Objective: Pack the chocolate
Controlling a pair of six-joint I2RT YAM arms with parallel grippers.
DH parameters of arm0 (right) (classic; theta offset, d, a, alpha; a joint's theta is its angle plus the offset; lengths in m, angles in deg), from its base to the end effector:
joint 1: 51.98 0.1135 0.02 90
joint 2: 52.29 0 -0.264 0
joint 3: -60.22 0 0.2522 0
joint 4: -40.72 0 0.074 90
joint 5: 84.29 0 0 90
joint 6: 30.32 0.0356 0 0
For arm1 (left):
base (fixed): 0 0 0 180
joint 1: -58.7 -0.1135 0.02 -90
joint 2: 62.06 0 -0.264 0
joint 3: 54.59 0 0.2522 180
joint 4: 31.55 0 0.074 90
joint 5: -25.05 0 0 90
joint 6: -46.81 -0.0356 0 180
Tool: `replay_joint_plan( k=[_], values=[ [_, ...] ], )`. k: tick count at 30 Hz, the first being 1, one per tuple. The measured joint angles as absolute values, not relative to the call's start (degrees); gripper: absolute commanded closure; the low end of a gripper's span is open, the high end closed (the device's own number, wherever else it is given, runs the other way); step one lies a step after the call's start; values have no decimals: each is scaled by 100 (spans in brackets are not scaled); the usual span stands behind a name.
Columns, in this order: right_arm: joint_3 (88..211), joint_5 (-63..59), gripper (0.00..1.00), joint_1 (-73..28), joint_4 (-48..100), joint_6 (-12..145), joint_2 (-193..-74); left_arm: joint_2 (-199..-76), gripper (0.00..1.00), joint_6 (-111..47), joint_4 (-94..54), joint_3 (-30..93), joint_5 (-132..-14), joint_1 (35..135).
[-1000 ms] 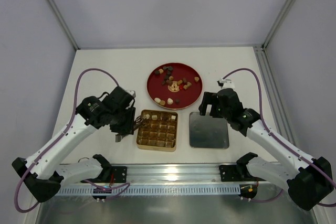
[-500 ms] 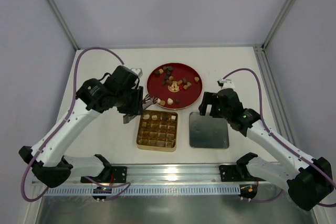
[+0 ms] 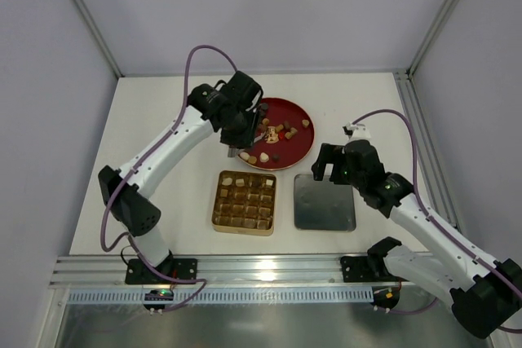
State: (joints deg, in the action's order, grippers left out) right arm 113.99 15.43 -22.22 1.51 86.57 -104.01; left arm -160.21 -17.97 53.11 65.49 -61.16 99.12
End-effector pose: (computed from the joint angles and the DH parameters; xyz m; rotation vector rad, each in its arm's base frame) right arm 0.1726 0.0918 0.2639 0.0383 2.2319 0.3588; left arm 0.2616 -0.2197 0.3717 0.3347 2.6720 -0.2792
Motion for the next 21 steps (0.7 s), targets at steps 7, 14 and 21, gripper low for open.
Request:
replay_joint_plan(
  k=[7, 14, 21],
  values=[
    [11399, 1543, 0, -2222, 123, 8642, -10366, -16360, 57, -1861, 5254, 6553, -6284, 9912],
    [11381, 1545, 0, -2222, 123, 8633, -10364, -16423, 58, -1915, 5149, 6475, -6568, 9926],
    [11340, 1543, 0, -2222, 123, 8635, -10362, -16561, 57, -1970, 5127, 6302, -6608, 9989]
  ],
)
